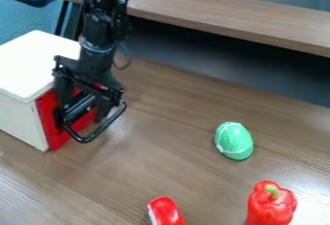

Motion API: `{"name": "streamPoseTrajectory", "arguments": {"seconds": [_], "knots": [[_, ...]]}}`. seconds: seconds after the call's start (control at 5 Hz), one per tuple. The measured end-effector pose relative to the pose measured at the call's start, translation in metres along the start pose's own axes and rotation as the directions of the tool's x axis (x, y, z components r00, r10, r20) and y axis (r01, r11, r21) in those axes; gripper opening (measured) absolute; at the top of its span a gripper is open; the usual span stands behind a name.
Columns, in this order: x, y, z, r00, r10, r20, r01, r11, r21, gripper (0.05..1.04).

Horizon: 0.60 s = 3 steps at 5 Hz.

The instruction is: Close the drawer drawer

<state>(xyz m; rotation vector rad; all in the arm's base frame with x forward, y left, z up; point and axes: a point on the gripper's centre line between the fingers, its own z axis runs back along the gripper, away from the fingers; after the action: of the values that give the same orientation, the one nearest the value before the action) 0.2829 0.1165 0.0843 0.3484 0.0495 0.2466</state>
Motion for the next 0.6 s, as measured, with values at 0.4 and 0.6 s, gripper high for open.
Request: {"name": "streamPoseTrajectory", "arguments": {"seconds": [0.4,0.6], "knots": [[-0.002,0.0095,-0.0027,1.0,0.025,-0.012,-0.025,1.0,-0.018,0.999],[-0.0004,0.0046,-0.0003,1.0,0.003,0.007,-0.003,0.997,-0.076,0.999]]}}
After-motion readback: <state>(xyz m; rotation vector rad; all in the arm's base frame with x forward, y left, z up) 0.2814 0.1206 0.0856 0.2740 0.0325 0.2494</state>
